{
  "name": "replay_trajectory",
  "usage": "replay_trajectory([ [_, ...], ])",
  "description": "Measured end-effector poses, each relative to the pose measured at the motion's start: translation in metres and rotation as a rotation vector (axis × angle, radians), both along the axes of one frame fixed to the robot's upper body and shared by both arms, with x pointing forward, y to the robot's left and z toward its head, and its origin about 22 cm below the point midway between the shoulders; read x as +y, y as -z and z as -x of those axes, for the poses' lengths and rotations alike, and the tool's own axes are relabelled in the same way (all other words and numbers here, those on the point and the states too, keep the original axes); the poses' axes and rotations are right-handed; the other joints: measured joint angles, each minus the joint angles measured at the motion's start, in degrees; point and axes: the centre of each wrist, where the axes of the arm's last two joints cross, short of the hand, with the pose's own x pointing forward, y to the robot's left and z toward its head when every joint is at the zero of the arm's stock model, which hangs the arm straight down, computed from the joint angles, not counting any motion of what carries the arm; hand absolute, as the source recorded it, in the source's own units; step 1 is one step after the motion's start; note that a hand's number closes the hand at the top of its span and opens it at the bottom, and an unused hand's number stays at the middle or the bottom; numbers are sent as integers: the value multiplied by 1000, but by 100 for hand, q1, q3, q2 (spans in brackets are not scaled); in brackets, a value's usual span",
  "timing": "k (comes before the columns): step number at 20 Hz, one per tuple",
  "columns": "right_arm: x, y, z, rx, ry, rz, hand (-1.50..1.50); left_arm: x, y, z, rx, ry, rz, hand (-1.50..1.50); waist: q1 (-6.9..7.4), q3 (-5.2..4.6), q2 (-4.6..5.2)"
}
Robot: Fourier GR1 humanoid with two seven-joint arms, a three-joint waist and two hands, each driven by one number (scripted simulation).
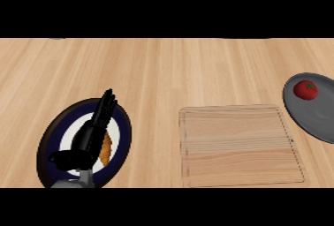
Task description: Pick the tomato from the cutting board and place it in the pan
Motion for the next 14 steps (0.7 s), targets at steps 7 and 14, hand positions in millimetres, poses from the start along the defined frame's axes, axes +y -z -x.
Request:
replay_trajectory([
  [7,-4,12,22,24,1,51,-150,2,-1,-8,2,-2,-7,0,-24,-2,-9],
  [14,-6,18,35,49,-1,87,-150,-2,-2,5,-1,0,-1,0,-24,-5,-22],
])
